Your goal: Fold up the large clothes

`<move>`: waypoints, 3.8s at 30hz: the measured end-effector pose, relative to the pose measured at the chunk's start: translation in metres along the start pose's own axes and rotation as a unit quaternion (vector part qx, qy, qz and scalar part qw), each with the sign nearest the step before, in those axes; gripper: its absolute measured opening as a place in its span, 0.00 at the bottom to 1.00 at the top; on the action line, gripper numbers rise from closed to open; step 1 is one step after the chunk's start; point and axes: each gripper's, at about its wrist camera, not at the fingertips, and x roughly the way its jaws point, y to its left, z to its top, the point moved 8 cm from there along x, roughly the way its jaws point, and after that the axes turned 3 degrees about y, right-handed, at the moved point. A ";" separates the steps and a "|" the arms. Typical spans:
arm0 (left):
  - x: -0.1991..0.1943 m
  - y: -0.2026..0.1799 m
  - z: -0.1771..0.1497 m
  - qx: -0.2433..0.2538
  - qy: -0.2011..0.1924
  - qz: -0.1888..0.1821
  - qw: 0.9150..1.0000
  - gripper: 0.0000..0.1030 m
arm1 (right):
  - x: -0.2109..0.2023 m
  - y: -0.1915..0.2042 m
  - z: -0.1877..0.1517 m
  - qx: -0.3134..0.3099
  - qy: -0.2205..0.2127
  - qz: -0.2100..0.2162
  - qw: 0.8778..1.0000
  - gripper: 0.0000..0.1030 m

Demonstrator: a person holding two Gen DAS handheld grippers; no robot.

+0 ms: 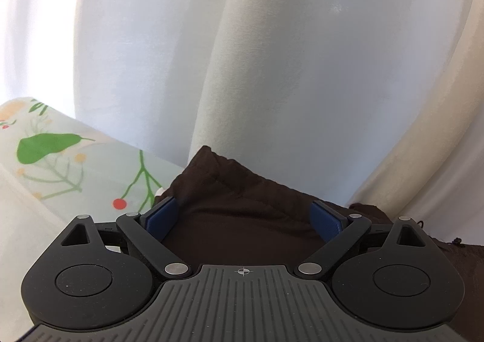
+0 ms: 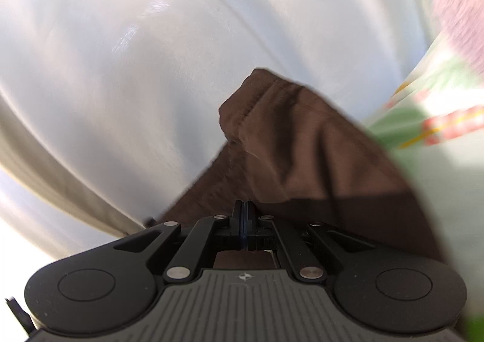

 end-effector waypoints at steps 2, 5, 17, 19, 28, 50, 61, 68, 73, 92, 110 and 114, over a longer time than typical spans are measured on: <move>-0.018 0.011 -0.003 -0.026 0.008 -0.003 1.000 0.94 | -0.038 -0.011 -0.009 -0.028 -0.007 -0.049 0.998 0.00; -0.056 0.038 -0.017 -0.080 0.029 -0.023 0.996 0.94 | -0.104 -0.036 -0.030 -0.018 -0.017 -0.073 0.997 0.09; -0.160 0.063 -0.074 -0.113 0.109 -0.125 0.980 0.90 | -0.170 -0.074 -0.092 0.112 0.030 0.025 0.993 0.57; -0.156 0.061 -0.073 -0.106 0.116 -0.128 0.979 0.88 | -0.162 -0.075 -0.088 0.107 0.032 0.021 0.994 0.56; -0.147 0.064 -0.075 -0.086 0.133 -0.132 0.978 0.62 | -0.142 -0.074 -0.085 0.102 0.062 0.057 0.991 0.33; -0.224 0.040 -0.047 -0.088 0.094 -0.185 0.974 0.23 | -0.210 -0.015 -0.079 0.062 0.046 0.144 0.987 0.18; -0.327 0.080 -0.120 -0.121 0.137 -0.155 0.971 0.26 | -0.300 -0.072 -0.172 0.090 0.086 0.083 0.989 0.20; -0.341 0.093 -0.117 -0.074 0.118 -0.043 0.989 0.66 | -0.320 -0.092 -0.148 0.044 0.009 -0.062 0.997 0.36; -0.341 0.014 -0.095 0.028 0.064 -0.098 0.993 0.79 | -0.279 -0.001 -0.140 -0.080 -0.023 -0.012 0.996 0.36; -0.178 -0.153 -0.158 0.169 0.026 -0.068 0.983 0.95 | -0.080 0.150 -0.194 -0.322 0.035 -0.040 0.945 0.12; -0.148 -0.165 -0.118 0.132 0.034 -0.059 0.989 0.96 | -0.057 0.140 -0.187 -0.276 0.012 -0.007 0.961 0.13; -0.133 -0.157 -0.132 0.128 0.040 -0.053 0.990 0.98 | -0.053 0.139 -0.185 -0.271 0.017 -0.005 0.962 0.13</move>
